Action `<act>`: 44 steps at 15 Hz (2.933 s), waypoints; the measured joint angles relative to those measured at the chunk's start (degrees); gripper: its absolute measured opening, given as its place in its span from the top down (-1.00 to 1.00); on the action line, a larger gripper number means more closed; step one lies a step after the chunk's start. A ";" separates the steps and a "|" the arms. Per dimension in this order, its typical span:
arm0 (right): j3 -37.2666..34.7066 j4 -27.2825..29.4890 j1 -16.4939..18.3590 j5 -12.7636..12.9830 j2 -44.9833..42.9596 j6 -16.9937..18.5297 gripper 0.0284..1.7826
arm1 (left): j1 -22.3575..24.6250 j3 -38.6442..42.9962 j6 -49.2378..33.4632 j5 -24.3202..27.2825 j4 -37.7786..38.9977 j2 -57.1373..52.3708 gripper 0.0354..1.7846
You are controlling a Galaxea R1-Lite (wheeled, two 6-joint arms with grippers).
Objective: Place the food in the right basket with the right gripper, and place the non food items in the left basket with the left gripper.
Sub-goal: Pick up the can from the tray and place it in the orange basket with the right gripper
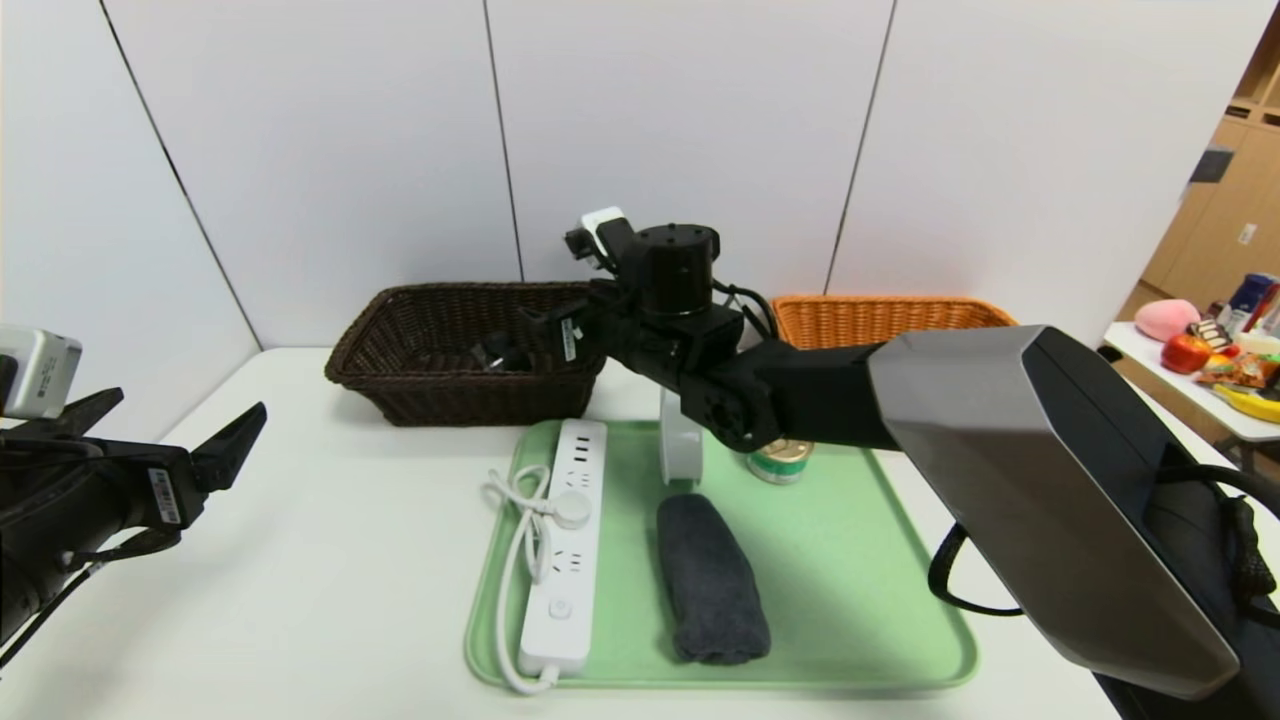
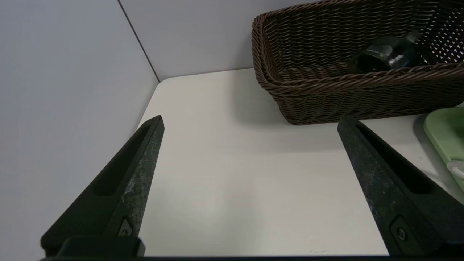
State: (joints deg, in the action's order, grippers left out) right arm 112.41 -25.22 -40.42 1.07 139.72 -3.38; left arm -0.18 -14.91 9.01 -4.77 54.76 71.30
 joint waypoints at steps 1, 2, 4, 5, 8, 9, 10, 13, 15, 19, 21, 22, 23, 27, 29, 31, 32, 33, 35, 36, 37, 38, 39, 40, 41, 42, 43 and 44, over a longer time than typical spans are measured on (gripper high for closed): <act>0.00 -0.02 0.02 0.09 -0.27 0.02 -0.75 | 0.00 0.04 0.00 0.00 0.01 -0.17 -0.89; 0.00 -0.02 0.10 0.40 -0.66 0.00 -0.77 | 0.00 0.11 -0.02 0.00 0.00 -0.33 -0.89; -0.06 0.41 0.66 1.68 -2.23 -0.01 -0.80 | 0.00 0.11 0.05 -0.02 0.00 -0.57 -0.89; -0.21 0.83 1.23 2.04 -3.34 -0.01 -0.82 | 0.00 0.11 0.05 0.00 0.00 -0.63 -0.89; -2.85 3.75 3.72 3.39 -8.90 -0.01 -0.85 | 0.00 0.00 0.00 0.06 -0.02 -0.79 -0.89; -5.13 4.25 4.51 3.77 -11.39 -0.04 -0.86 | 0.00 -0.02 -0.15 0.09 -0.09 -0.72 -0.89; -8.06 4.50 5.25 3.94 -14.14 -0.04 -0.87 | 0.00 -0.13 -0.15 0.09 -0.07 -0.61 -0.89; -21.83 4.30 7.30 4.10 -23.74 -0.06 -0.88 | 0.00 -0.24 -0.26 0.13 -0.16 -0.33 -0.89; -33.89 2.57 8.45 4.11 -30.67 -0.10 -0.89 | 0.00 -0.30 -0.55 0.17 -0.13 0.06 -0.89; -58.42 -17.20 10.30 3.89 -38.56 -0.89 -0.90 | 0.00 -0.13 -1.62 0.17 -0.07 0.96 -0.89; -69.78 -32.63 11.04 3.77 -39.86 -1.79 -0.90 | 0.00 -0.27 -1.66 0.17 0.01 1.46 -0.89; -74.44 -39.35 11.29 3.80 -40.27 -1.99 -0.90 | 0.00 -0.27 -1.66 0.13 -0.02 1.63 -0.89; -78.84 -45.58 11.48 3.83 -40.50 -2.00 -0.90 | 0.00 -0.27 -1.79 0.15 -0.05 1.79 -0.89; -89.28 -60.94 11.68 4.00 -39.00 -1.44 -0.90 | 0.00 -0.20 -2.40 0.15 0.01 2.21 -0.89; -91.82 -61.86 11.51 4.00 -37.27 -0.43 -0.90 | 0.00 -0.11 -2.40 0.17 0.00 2.27 -0.89; -93.32 -61.96 11.26 4.07 -35.61 1.12 -0.90 | 0.00 0.00 -2.51 0.15 0.01 2.27 -0.89; -93.72 -61.95 11.22 4.10 -34.78 1.51 -0.90 | 0.00 0.04 -2.54 0.13 0.01 2.27 -0.89; -93.95 -61.95 11.19 4.10 -33.95 1.69 -0.90 | 0.00 0.11 -2.54 0.15 0.04 2.27 -0.89; -94.20 -61.93 11.19 4.16 -32.24 1.80 -0.90 | 0.00 0.13 -2.56 0.13 0.01 2.27 -0.89; -94.25 -61.95 11.19 4.18 -31.42 2.26 -0.90 | 0.00 0.20 -2.56 0.15 -0.05 2.27 -0.89; -94.26 -61.93 11.19 4.22 -30.49 2.94 -0.90 | 0.00 0.20 -2.56 0.15 -0.05 2.26 -0.89; -94.22 -61.93 11.19 4.44 -29.49 3.54 -0.90 | 0.00 0.20 -2.51 0.15 -0.02 2.23 -0.89; -94.09 -61.96 11.18 4.51 -28.78 3.73 -0.90 | 0.00 0.20 -2.54 0.15 0.00 2.21 -0.89; -93.89 -61.95 11.18 4.66 -27.89 3.97 -0.90 | 0.00 0.20 -2.57 0.11 0.01 2.16 -0.89; -93.45 -61.95 11.18 4.90 -26.98 4.28 -0.90 | 0.00 0.20 -2.56 0.15 0.01 2.15 -0.89; -92.87 -61.95 11.18 4.99 -26.08 4.43 -0.90 | 0.00 0.30 -2.56 0.13 0.04 2.15 -0.89; -92.26 -61.93 11.18 5.03 -25.16 4.43 -0.90 | 0.00 0.48 -2.57 0.11 0.04 2.15 -0.89; -91.71 -61.95 11.18 5.01 -24.34 4.43 -0.90 | 0.00 0.77 -2.60 0.11 0.04 2.07 -0.89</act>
State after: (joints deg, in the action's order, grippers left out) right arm 20.70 -87.17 -29.25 6.08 115.37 1.05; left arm -0.18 -14.14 6.41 -4.66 54.80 73.38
